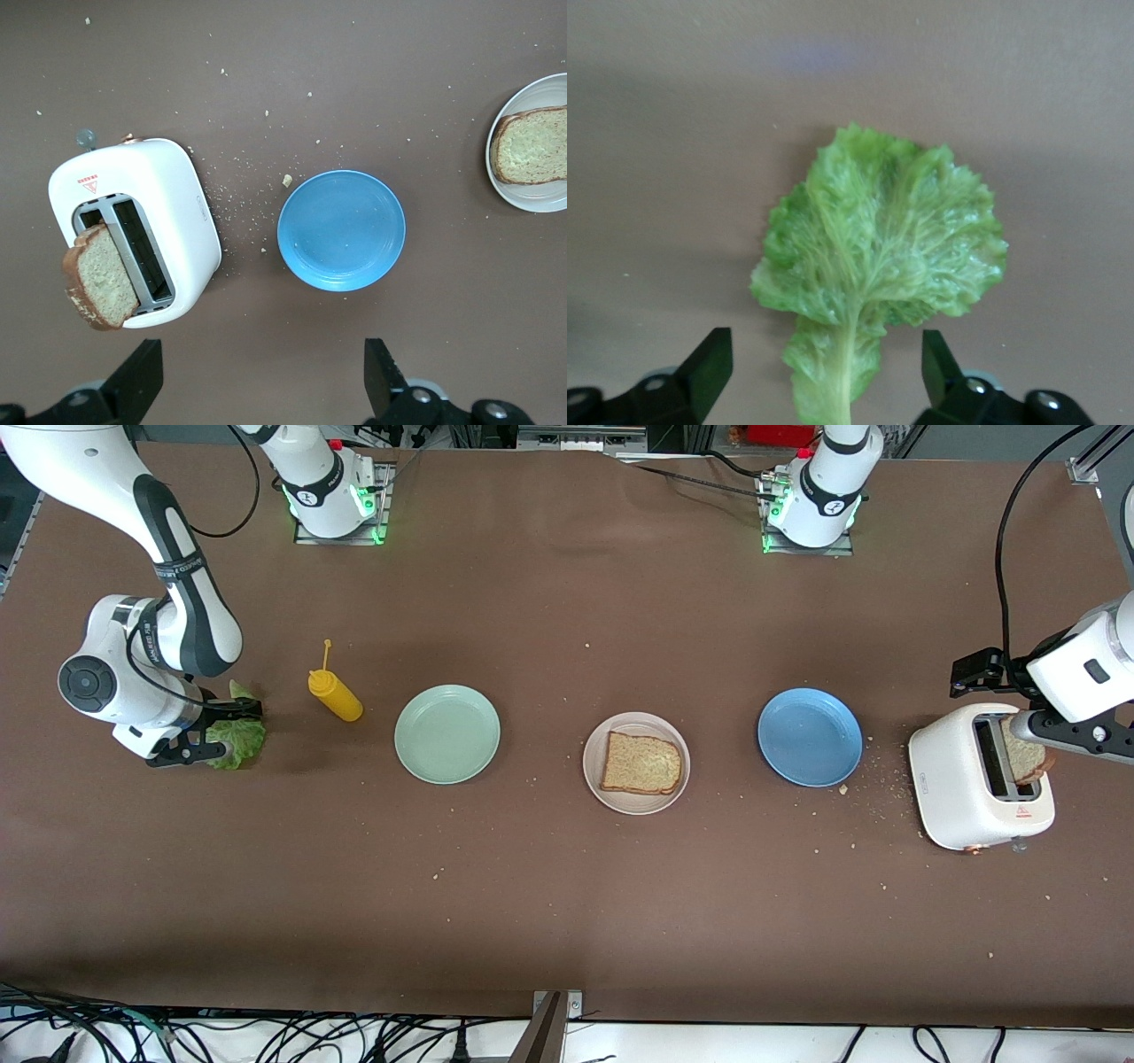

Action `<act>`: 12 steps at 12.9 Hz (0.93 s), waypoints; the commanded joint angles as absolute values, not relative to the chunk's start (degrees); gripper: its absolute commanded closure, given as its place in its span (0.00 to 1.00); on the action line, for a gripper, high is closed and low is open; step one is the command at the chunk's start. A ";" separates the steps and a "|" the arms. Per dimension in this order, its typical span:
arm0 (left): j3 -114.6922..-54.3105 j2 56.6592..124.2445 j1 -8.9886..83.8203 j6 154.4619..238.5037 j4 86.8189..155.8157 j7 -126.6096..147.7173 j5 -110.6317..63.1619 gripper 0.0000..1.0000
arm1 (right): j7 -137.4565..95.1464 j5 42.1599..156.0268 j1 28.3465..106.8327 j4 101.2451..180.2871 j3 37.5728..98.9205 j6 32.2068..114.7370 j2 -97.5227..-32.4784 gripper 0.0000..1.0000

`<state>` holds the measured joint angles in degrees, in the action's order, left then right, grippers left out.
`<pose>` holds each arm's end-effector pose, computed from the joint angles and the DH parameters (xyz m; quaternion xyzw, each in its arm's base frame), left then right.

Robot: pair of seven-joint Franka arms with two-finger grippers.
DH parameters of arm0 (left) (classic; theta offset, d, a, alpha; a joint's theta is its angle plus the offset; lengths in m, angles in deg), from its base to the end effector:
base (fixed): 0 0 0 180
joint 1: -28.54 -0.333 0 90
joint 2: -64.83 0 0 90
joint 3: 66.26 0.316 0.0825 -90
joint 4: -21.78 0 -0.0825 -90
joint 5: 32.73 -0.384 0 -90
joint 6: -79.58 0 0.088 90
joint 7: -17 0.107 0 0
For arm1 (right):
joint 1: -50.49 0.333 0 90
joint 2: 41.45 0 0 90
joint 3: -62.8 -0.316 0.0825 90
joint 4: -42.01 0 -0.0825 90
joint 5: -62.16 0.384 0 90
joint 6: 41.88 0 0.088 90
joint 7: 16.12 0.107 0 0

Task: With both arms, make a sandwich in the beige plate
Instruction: 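Lower the right gripper onto the green lettuce leaf stem and grasp, then lift the lettuce leaf with the right gripper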

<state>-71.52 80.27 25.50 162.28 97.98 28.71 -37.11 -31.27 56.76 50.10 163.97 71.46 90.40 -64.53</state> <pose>0.6200 -0.0073 0.5685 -0.9896 0.1183 0.0793 0.0194 0.5430 -0.0895 0.2028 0.9879 0.0907 -0.1200 0.0368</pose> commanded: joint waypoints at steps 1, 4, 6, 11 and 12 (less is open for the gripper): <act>-71.54 79.42 25.46 161.67 98.25 28.61 -36.33 0.00 | -30.45 55.74 50.05 165.14 71.67 91.36 -65.18 0.29; -71.54 79.42 25.47 161.67 98.25 28.43 -36.33 0.00 | -30.62 55.74 49.96 165.23 71.67 91.27 -65.53 0.62; -71.54 79.42 25.47 161.67 98.33 28.43 -36.33 0.00 | -30.71 55.74 49.96 165.23 71.68 91.09 -65.62 0.94; -71.54 79.42 25.55 161.67 98.16 28.43 -36.33 0.00 | -32.11 55.74 50.05 164.70 71.59 90.83 -63.78 1.00; -71.54 79.42 25.55 161.67 98.16 28.43 -36.33 0.00 | -33.08 55.74 50.23 164.53 71.33 90.05 -61.95 1.00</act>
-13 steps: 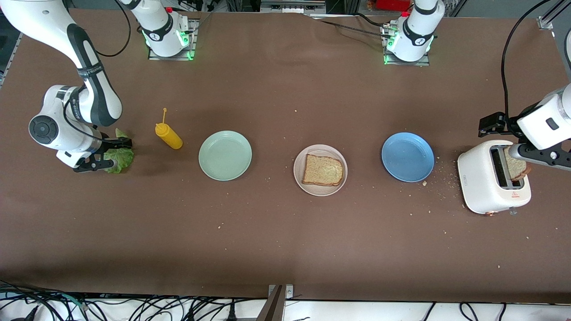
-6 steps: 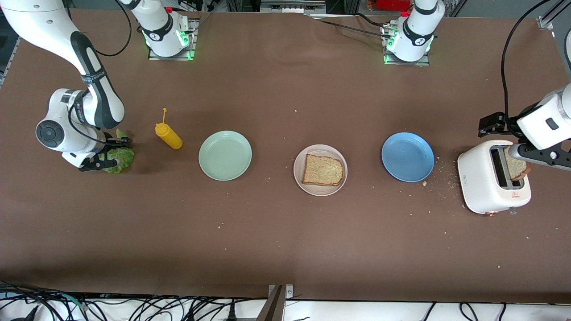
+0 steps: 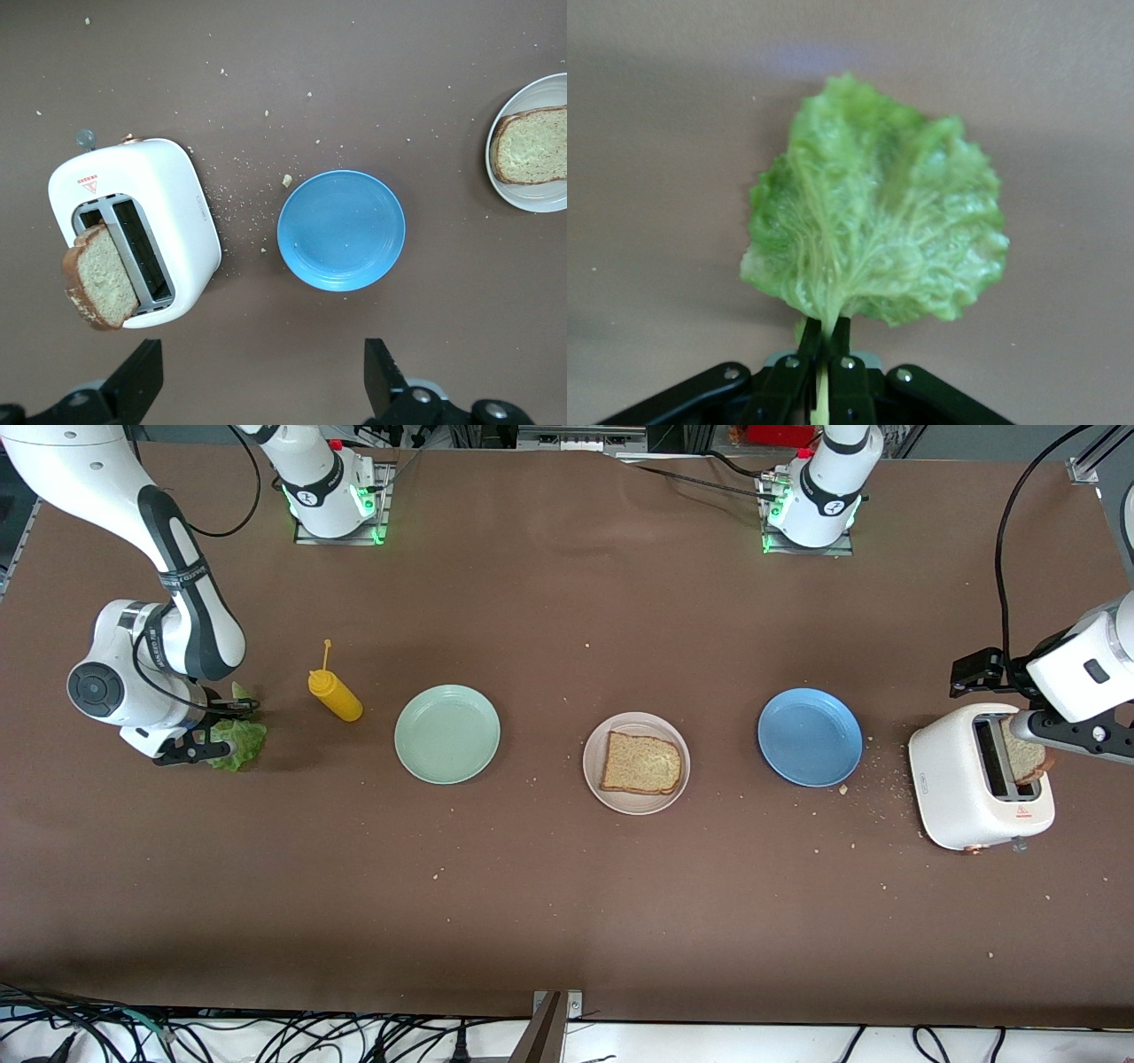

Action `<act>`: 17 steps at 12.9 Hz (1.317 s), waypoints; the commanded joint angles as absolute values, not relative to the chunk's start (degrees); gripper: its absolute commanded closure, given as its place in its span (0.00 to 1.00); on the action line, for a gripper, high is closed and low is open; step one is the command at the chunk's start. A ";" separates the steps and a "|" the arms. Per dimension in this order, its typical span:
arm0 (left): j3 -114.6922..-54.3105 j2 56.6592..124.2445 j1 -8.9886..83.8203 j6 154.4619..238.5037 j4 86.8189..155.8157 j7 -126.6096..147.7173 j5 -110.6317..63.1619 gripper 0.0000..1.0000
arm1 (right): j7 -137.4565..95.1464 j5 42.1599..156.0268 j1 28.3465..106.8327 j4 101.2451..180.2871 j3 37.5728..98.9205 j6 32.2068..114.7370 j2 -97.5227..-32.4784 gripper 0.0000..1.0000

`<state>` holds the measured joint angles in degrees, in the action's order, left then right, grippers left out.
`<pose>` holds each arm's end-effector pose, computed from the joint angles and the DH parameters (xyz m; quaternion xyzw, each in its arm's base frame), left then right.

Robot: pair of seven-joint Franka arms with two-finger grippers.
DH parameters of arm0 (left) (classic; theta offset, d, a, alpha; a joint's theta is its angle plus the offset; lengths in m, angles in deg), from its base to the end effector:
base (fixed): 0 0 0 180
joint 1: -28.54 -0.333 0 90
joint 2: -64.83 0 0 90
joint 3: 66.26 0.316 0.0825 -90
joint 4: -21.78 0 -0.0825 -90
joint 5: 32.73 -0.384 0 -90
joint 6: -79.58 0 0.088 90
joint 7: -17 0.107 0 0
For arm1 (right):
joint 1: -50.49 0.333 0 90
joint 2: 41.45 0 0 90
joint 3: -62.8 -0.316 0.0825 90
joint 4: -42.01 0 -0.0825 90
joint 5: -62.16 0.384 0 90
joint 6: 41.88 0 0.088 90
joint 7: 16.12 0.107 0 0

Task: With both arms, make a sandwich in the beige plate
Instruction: 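Lift the lettuce leaf with the right gripper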

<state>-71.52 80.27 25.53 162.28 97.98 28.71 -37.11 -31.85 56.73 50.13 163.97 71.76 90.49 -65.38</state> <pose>0.6200 -0.0076 0.5685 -0.9896 0.1185 0.0793 0.0194 0.5408 -0.0921 0.1950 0.9868 0.0940 -0.1269 0.0365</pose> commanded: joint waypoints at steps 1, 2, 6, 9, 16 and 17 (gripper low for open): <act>-71.54 79.42 25.55 161.67 98.16 28.43 -36.33 0.00 | -33.26 55.74 50.40 163.74 71.06 88.30 -59.93 1.00; -71.54 79.42 25.55 161.67 98.16 28.43 -36.33 0.00 | -33.35 55.66 50.58 162.43 70.54 85.32 -58.25 1.00; -71.54 79.42 25.64 161.76 98.16 28.34 -36.42 0.00 | -32.65 56.00 50.58 146.65 64.40 63.39 -55.42 1.00; -71.54 79.42 25.90 161.76 98.16 28.17 -36.42 0.00 | -25.82 58.19 50.93 133.97 57.81 50.25 -56.13 1.00; -71.54 79.42 25.99 161.76 98.16 28.17 -36.42 0.00 | 17.73 68.57 57.76 127.96 43.64 52.56 -59.11 1.00; -71.54 79.42 25.99 161.76 98.16 28.17 -36.42 0.00 | 24.59 68.66 61.18 127.96 43.64 56.16 -60.16 1.00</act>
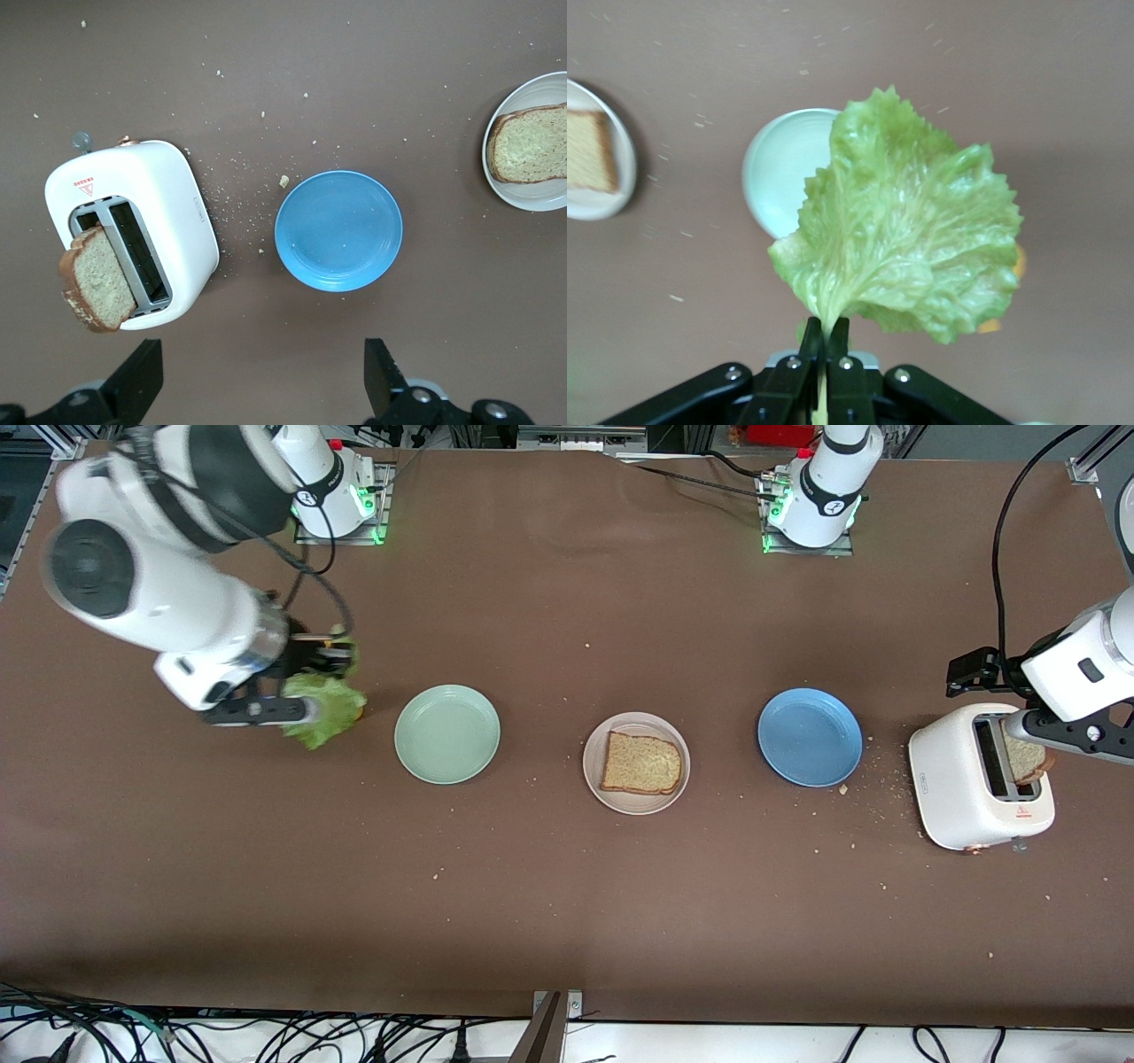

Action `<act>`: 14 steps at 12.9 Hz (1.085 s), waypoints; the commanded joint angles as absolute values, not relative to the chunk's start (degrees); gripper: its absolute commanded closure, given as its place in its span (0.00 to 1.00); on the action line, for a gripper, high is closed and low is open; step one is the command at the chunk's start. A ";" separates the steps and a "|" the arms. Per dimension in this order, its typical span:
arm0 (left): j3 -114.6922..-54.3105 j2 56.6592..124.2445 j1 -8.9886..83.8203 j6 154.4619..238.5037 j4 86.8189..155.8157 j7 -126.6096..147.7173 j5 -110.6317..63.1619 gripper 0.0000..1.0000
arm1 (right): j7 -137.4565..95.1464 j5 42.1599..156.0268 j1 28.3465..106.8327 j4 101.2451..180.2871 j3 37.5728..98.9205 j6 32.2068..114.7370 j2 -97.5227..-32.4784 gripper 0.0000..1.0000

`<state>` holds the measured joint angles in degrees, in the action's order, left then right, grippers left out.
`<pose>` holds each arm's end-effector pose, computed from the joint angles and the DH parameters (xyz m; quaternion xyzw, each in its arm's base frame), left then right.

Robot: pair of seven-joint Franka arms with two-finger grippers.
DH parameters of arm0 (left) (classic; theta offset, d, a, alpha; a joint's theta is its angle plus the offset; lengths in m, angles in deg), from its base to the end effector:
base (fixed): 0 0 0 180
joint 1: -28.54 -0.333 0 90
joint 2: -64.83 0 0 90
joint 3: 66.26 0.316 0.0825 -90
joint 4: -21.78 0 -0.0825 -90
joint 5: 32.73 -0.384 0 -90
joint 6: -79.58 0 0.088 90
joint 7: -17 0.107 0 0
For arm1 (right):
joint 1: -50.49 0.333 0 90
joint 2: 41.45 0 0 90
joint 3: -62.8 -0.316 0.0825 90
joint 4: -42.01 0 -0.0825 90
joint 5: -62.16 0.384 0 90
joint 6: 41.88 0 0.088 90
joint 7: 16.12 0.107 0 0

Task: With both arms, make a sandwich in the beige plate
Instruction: 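Lift the lettuce leaf with the right gripper, then carry the lettuce leaf onto the toast on the beige plate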

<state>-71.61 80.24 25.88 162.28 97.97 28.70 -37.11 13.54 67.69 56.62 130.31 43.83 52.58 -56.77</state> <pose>0.6198 -0.0122 0.5689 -0.9892 0.1222 0.0788 0.0196 0.5692 0.2543 0.4954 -0.9920 0.0491 0.1062 0.0473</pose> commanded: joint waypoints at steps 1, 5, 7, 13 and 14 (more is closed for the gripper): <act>-71.54 79.42 25.99 161.76 98.07 28.17 -36.42 0.00 | 30.49 69.10 64.00 127.88 43.55 59.07 -61.82 1.00; -71.54 79.42 25.99 161.76 98.16 28.17 -36.42 0.00 | 50.10 71.12 72.36 124.90 43.55 76.39 -70.78 1.00; -71.54 79.42 25.99 161.76 98.16 28.17 -36.42 0.00 | 58.63 70.95 77.01 118.85 43.64 81.31 -77.36 1.00; -71.54 79.51 25.99 161.76 98.07 28.17 -36.42 0.00 | 64.56 70.07 82.30 114.17 44.08 105.56 -90.74 1.00; -71.54 79.42 25.99 161.67 98.07 28.17 -36.42 0.00 | 64.56 69.37 82.74 114.17 44.16 108.90 -92.76 1.00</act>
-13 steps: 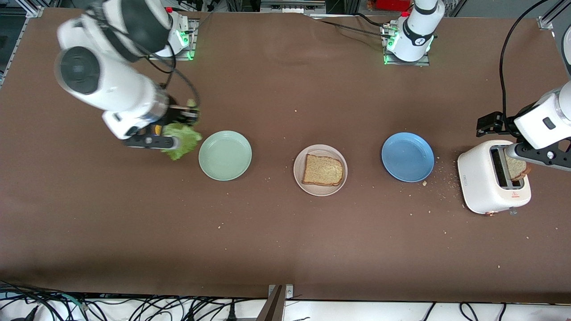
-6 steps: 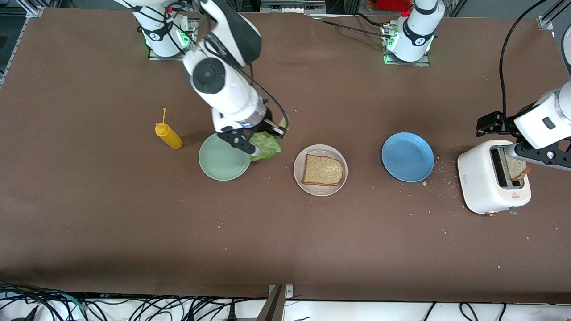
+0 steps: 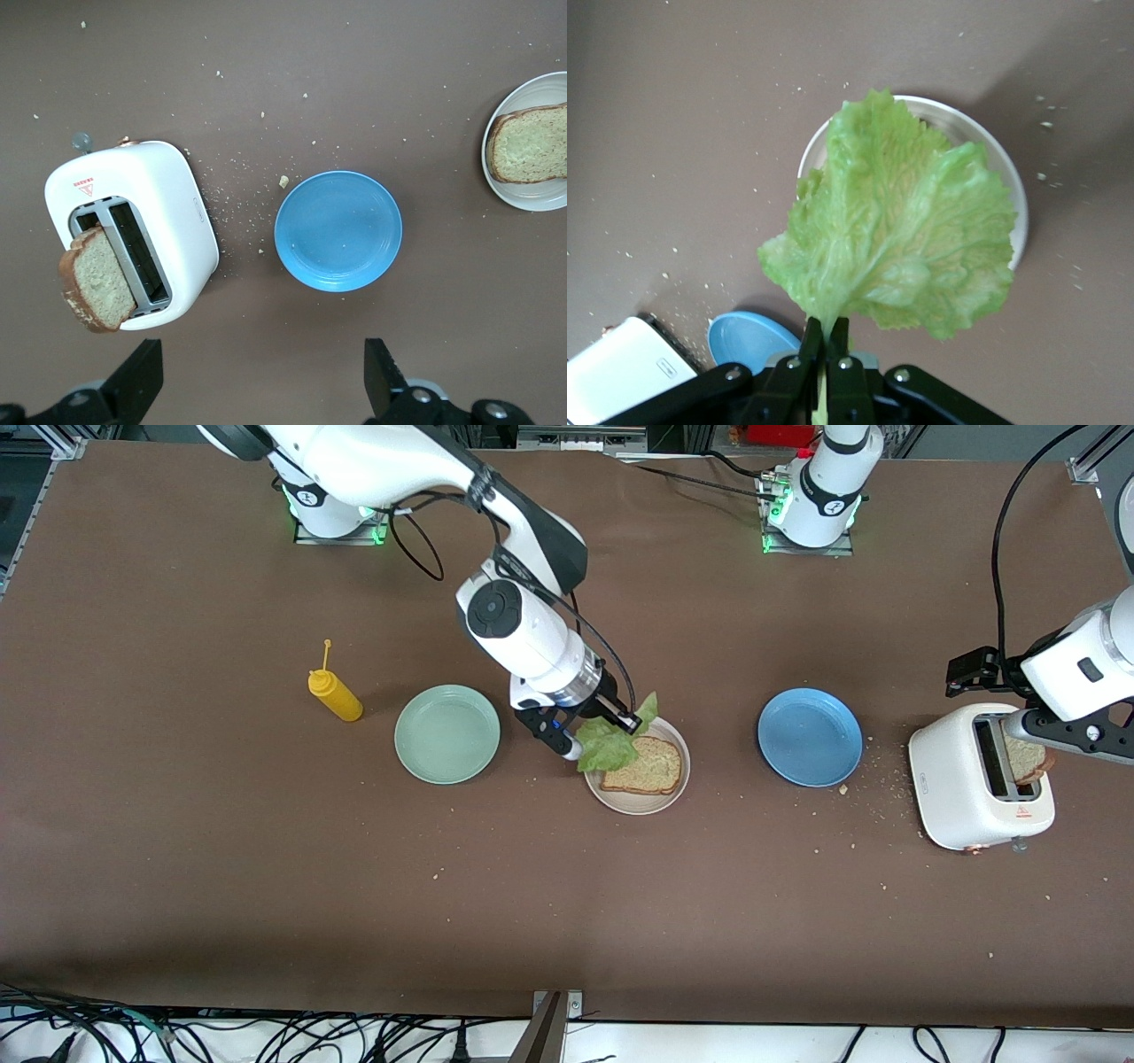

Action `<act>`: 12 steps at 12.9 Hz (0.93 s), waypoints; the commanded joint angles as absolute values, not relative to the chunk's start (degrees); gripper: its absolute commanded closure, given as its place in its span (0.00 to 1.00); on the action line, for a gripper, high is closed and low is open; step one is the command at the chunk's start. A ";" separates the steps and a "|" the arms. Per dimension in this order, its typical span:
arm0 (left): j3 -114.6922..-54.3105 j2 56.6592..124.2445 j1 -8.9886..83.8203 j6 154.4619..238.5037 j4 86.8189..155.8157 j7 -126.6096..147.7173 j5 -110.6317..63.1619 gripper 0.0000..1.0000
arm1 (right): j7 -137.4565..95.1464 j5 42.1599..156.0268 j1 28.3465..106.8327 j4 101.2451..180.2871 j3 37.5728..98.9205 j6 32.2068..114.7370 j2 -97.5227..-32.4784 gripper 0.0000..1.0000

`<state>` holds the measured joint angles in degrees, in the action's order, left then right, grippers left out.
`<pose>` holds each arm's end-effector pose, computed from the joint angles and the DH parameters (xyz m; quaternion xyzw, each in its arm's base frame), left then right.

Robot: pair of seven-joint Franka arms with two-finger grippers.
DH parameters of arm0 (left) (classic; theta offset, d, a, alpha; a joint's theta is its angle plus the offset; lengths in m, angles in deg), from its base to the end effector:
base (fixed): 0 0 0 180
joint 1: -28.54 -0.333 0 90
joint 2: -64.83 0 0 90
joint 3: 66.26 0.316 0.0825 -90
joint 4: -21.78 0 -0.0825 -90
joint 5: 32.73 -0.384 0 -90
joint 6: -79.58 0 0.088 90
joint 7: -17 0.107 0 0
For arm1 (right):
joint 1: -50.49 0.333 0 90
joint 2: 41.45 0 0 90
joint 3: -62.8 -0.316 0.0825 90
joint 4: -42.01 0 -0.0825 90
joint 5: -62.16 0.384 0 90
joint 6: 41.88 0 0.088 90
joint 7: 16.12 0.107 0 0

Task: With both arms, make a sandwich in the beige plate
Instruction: 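Carry the lettuce leaf onto the toast on the beige plate, then lower the lettuce onto the toast and open the right gripper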

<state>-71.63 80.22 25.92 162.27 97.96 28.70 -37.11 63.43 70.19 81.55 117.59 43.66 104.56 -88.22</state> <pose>0.6197 -0.0128 0.5692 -0.9891 0.1227 0.0786 0.0196 0.5552 0.5480 0.3139 -0.8921 0.3606 0.0470 0.2680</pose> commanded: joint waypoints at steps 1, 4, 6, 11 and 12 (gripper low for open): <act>-71.54 79.42 25.99 161.76 98.16 28.17 -36.42 0.00 | 64.56 69.28 83.44 114.08 44.16 111.98 -94.60 1.00; -71.54 79.42 25.99 161.76 98.16 28.08 -36.42 0.00 | 64.47 69.19 84.41 112.94 44.60 115.25 -97.69 1.00; -71.54 79.42 25.99 161.76 98.16 28.17 -36.42 0.00 | 64.65 69.28 85.20 111.88 44.69 118.50 -99.97 1.00; -71.62 79.42 26.08 161.76 98.07 28.08 -36.42 0.00 | 64.65 69.19 85.91 111.97 44.87 118.52 -100.86 0.72; -71.54 79.51 25.99 161.76 98.07 28.17 -36.42 0.00 | 64.65 69.19 85.91 111.97 44.87 118.52 -100.86 0.35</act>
<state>-71.63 80.22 25.93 162.28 97.96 28.70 -37.11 63.43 70.01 85.07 114.57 44.37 118.09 -99.44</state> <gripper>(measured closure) 0.000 0.881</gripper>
